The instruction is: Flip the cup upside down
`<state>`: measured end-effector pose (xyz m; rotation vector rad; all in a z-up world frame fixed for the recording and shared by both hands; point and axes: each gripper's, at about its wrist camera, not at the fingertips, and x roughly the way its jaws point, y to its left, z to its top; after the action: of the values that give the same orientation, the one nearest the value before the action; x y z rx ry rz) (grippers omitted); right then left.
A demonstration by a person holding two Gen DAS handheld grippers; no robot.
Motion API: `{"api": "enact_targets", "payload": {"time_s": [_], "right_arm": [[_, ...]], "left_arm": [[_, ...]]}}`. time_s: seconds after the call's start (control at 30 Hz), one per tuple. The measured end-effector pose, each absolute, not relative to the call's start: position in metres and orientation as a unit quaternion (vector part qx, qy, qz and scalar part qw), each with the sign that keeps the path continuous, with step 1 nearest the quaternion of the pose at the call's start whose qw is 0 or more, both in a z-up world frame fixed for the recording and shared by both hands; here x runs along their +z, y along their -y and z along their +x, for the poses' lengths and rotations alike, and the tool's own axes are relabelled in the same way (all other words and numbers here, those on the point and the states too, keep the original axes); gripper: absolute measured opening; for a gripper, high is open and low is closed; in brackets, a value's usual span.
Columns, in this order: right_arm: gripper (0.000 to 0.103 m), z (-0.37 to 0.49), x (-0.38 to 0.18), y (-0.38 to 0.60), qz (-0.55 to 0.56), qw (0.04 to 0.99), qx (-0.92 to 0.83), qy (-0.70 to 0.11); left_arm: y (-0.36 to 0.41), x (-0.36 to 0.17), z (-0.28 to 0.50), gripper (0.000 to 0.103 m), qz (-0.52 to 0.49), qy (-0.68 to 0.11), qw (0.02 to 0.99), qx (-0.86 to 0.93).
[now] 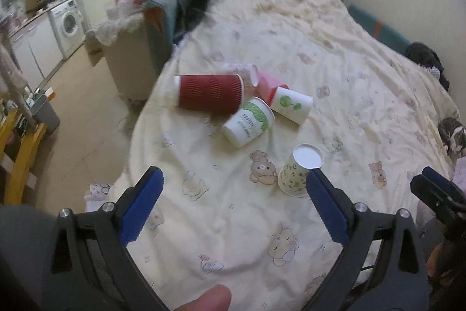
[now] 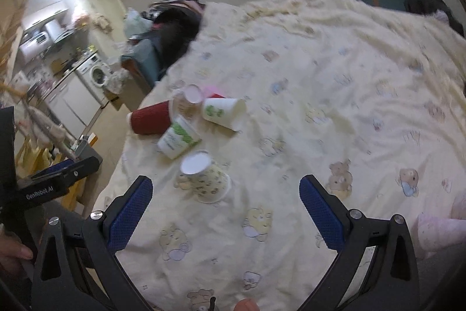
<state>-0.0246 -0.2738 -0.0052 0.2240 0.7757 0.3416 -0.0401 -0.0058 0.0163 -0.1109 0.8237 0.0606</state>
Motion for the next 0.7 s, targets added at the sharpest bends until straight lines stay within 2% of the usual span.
{"api": "enact_targets", "payload": {"time_s": [0.07, 0.4, 0.7], "right_arm": [[0.103, -0.032, -0.002, 0.266, 0.102, 0.908, 0.171, -0.369], [0.103, -0.063, -0.006, 0.246, 0.057, 0.928, 0.140, -0.341], [0.103, -0.062, -0.011, 0.250, 0.052, 0.937, 0.127, -0.320]], "left_arm": [[0.000, 0.018, -0.054, 0.103, -0.064, -0.383, 0.921, 0.035], [-0.007, 0.010, -0.083, 0.103, -0.059, -0.350, 0.933, 0.053], [-0.004, 0.005, -0.087, 0.103, -0.045, -0.347, 0.935, 0.054]]}}
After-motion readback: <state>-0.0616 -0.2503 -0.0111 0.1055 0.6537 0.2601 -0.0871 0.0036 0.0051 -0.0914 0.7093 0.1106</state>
